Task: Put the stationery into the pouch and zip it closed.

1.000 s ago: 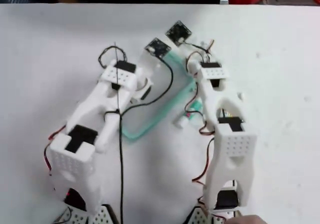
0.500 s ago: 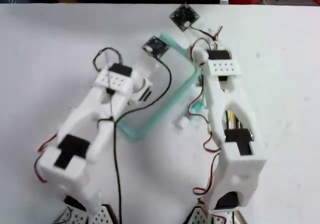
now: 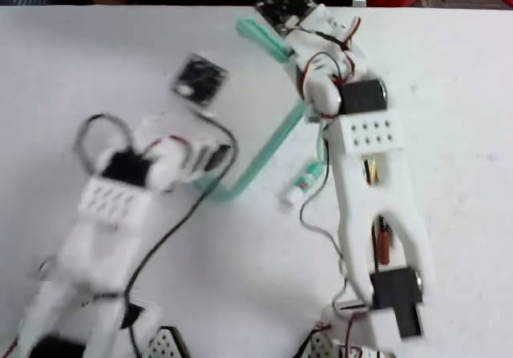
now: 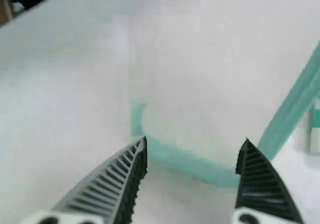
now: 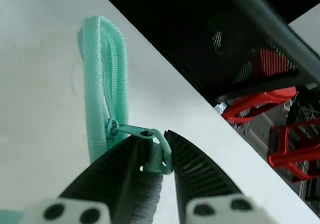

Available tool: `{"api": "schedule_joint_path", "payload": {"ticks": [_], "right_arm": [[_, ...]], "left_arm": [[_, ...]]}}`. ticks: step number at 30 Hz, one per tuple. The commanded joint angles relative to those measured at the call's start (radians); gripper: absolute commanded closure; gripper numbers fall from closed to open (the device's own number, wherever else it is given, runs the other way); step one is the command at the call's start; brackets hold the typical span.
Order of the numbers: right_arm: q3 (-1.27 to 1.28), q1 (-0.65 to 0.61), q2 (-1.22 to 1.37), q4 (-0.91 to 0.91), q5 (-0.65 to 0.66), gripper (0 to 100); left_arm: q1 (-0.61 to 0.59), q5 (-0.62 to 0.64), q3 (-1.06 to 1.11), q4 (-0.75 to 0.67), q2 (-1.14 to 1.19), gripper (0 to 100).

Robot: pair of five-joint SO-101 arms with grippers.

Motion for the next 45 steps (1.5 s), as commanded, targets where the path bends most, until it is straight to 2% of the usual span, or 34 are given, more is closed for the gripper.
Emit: {"api": "schedule_joint_path", "payload": {"ticks": [1,4,10,13,16,20,23,27,31,35,39,45], "right_arm": [[-0.031,-0.048,-0.151,0.054,0.015,98.0],[-0.031,-0.124,-0.228,0.142,0.081,98.0],[-0.026,-0.272,-0.449,0.352,0.215,98.0],[-0.025,-0.343,-0.568,0.490,0.269,98.0],[-0.009,-0.409,-0.662,0.595,0.276,98.0],[0.147,-0.440,-0.776,0.608,0.282,98.0],[0.331,-0.430,-0.857,0.529,0.284,98.0],[0.566,-0.378,-0.969,0.398,0.285,98.0],[0.749,-0.340,-1.052,0.291,0.285,98.0],[0.812,-0.369,-1.106,0.274,0.285,98.0],[0.810,-0.424,-1.144,0.278,0.281,98.0],[0.810,-0.481,-1.187,0.320,0.282,98.0]], "left_arm": [[-0.101,-0.023,-0.020,0.087,-0.298,70],[-0.122,-0.098,-0.057,0.152,-0.380,70],[-0.165,-0.239,-0.192,0.276,-0.387,68],[-0.153,-0.316,-0.249,0.344,-0.392,64],[-0.122,-0.348,-0.299,0.404,-0.392,64],[-0.124,-0.190,-0.373,0.413,-0.392,64],[-0.120,-0.103,-0.399,0.416,-0.392,64],[-0.128,-0.094,-0.457,0.459,-0.394,64],[-0.147,-0.094,-0.640,0.566,-0.387,64],[-0.073,-0.063,-0.741,0.595,-0.384,64],[0.021,-0.011,-0.700,0.563,-0.294,64],[0.047,-0.005,-0.690,0.470,-0.099,64]]}}
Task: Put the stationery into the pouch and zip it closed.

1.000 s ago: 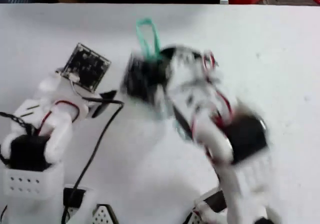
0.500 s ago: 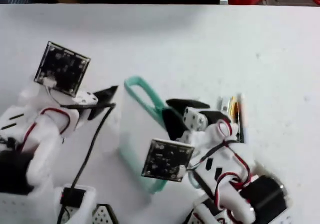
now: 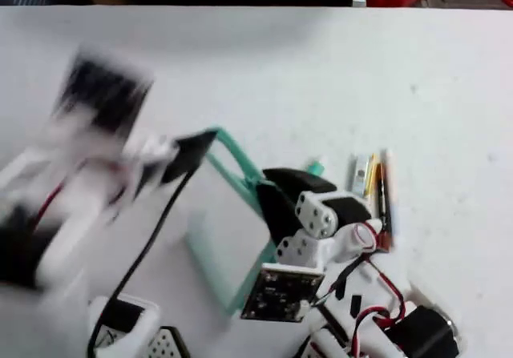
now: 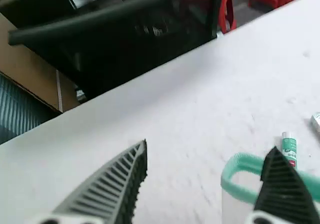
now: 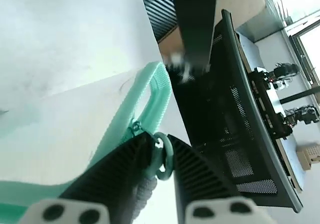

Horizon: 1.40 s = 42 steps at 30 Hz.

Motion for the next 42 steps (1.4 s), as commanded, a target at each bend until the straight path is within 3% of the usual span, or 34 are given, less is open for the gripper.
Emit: {"api": "schedule_joint_path", "payload": {"ticks": [1,16,23,28,33,42], "right_arm": [[0.017,-0.033,-0.005,0.035,0.012,98.0],[0.015,-0.033,-0.047,0.030,0.014,98.0],[-0.035,-0.030,-0.047,0.028,0.012,98.0],[-0.025,-0.025,-0.038,0.027,0.012,98.0],[-0.012,-0.030,-0.039,0.025,0.009,98.0],[-0.011,-0.025,-0.044,0.031,0.008,98.0]], "left_arm": [[0.045,0.002,-0.005,-0.091,0.097,64],[0.042,-0.239,0.008,0.086,0.216,68],[0.042,-0.247,0.029,0.167,0.268,68],[-0.001,-0.249,-0.109,0.222,0.188,68],[0.056,-0.242,-0.060,0.278,0.194,68],[0.079,-0.127,-0.232,0.269,0.088,70]]}}
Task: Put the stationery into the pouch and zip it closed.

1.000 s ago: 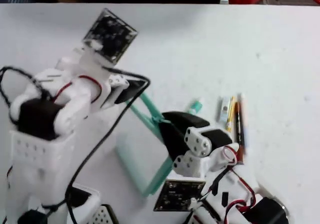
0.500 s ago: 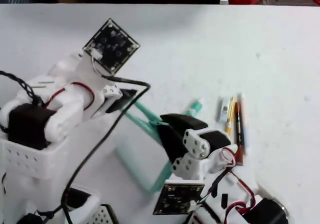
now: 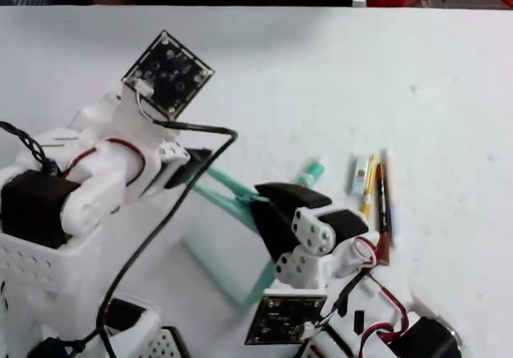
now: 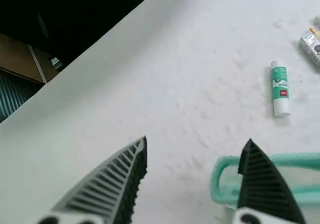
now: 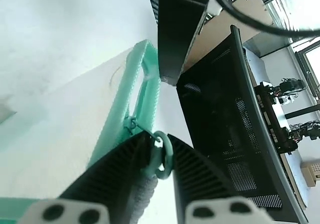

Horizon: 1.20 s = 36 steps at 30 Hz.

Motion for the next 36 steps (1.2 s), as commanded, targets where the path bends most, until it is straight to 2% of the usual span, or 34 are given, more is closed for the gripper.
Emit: {"api": "schedule_joint_path", "payload": {"ticks": [1,10,16,20,22,25,27,29,33,36], "right_arm": [[0.006,0.012,0.007,0.008,0.008,98.0],[0.006,0.012,0.005,0.010,0.008,98.0],[0.002,0.012,0.004,0.010,0.008,98.0],[0.002,0.005,0.004,0.005,0.008,98.0],[-0.003,0.005,0.004,-0.004,0.006,98.0],[-0.005,0.019,0.004,-0.016,0.012,98.0],[-0.003,0.041,0.004,-0.001,0.012,98.0],[-0.005,0.062,0.001,0.038,0.015,98.0],[0.000,0.113,-0.091,0.137,0.094,98.0],[0.002,0.133,-0.186,0.177,0.120,98.0]], "left_arm": [[0.056,0.038,-0.097,0.031,-0.071,70],[0.053,0.041,-0.017,0.020,-0.059,70],[0.033,-0.012,0.109,0.011,0.081,70],[0.033,-0.023,0.110,-0.006,0.160,70],[0.047,-0.043,0.104,-0.005,0.186,77],[0.065,-0.115,0.074,0.025,0.206,100],[0.056,-0.118,0.057,0.038,0.209,94],[0.019,-0.120,0.048,0.028,0.213,99],[-0.096,-0.115,0.060,-0.032,0.216,98],[-0.134,-0.120,0.058,-0.040,0.216,98]]}}
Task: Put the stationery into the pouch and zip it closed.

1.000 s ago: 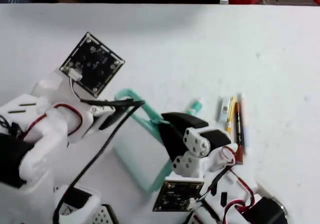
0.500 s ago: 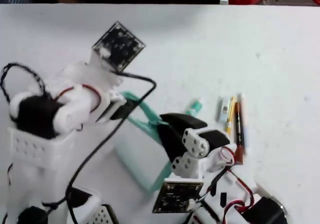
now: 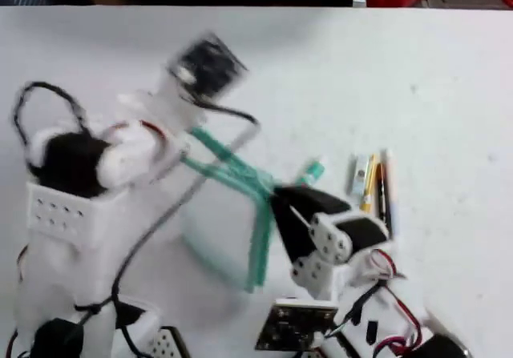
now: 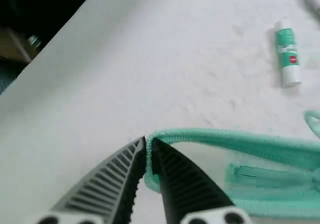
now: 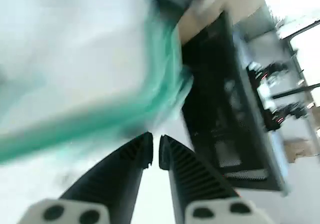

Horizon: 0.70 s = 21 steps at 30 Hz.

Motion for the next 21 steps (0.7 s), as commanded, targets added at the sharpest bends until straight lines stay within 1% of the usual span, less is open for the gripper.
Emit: {"api": "schedule_joint_path", "payload": {"ticks": [1,5,9,10,12,14,16,18,21], "right_arm": [[-0.011,0.025,-0.087,0.047,0.031,98.0],[0.072,0.025,-0.110,0.059,0.034,98.0],[0.100,0.031,-0.116,-0.015,0.023,97.4],[0.080,0.050,-0.113,-0.042,-0.003,97.4],[0.029,0.101,-0.107,-0.116,-0.097,96.4],[-0.021,0.154,-0.085,-0.185,-0.175,92.0],[-0.084,0.186,-0.031,-0.205,-0.221,86.4],[-0.173,0.177,0.050,-0.176,-0.259,84.0],[-0.373,0.139,0.194,-0.013,-0.345,83.7]], "left_arm": [[-0.088,-0.023,0.014,-0.017,0.048,98],[-0.087,-0.018,0.014,-0.014,0.045,98],[-0.044,-0.018,0.014,0.011,0.041,98],[-0.025,-0.017,0.014,0.023,0.041,98],[0.016,-0.017,0.014,0.040,0.039,98],[0.042,0.000,0.014,0.043,0.039,98],[0.064,0.026,0.014,0.043,0.039,98],[0.094,0.032,0.014,0.044,0.039,98],[0.127,0.058,0.014,0.043,0.039,98]]}}
